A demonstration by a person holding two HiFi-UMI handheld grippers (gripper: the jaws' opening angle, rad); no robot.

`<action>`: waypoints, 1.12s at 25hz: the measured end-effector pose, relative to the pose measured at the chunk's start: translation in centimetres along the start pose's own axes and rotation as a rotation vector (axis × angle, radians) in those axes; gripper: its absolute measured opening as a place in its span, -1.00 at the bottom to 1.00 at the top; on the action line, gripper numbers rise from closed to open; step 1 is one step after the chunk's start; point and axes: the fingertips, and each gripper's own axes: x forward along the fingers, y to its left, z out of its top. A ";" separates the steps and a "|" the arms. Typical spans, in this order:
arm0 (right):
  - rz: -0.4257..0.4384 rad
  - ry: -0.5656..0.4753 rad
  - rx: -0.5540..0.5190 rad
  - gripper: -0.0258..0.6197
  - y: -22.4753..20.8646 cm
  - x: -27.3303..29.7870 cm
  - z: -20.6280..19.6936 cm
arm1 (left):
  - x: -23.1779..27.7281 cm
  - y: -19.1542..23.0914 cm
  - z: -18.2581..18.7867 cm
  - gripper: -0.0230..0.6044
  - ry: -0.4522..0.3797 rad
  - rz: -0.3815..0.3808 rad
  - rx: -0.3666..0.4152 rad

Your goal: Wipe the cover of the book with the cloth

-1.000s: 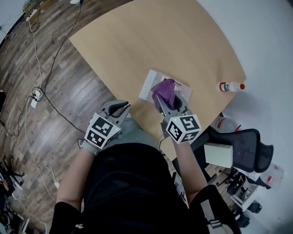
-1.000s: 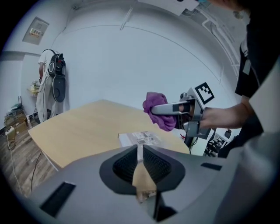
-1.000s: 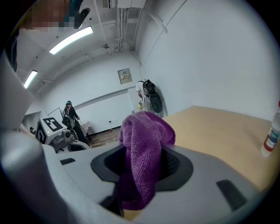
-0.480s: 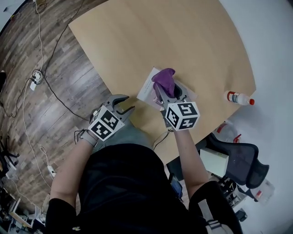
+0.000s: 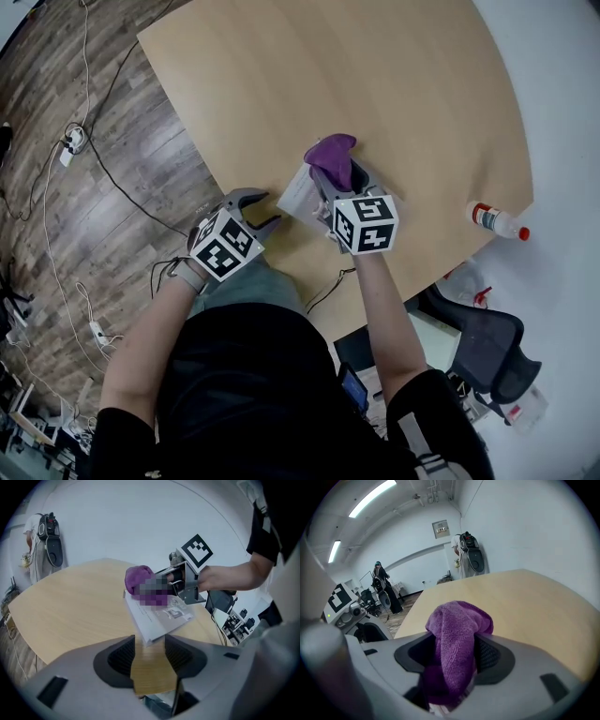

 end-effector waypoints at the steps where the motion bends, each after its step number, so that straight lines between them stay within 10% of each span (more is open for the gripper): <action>1: 0.003 0.009 -0.006 -0.15 0.0 0.3 -0.2 | 0.3 0.0 -0.2 -0.31 0.006 -0.006 -0.004; 11: -0.052 -0.080 -0.220 -0.08 -0.3 -1.9 3.3 | 2.2 -0.7 -0.9 -0.31 0.040 -0.058 -0.019; 15: -0.025 -0.028 -0.328 -0.49 0.3 0.2 3.0 | 2.7 -0.5 -1.1 -0.31 0.050 -0.055 -0.015; 28: 0.021 -0.057 -0.196 -0.62 0.8 1.8 0.8 | 3.6 -0.5 -0.7 -0.54 0.031 0.006 0.060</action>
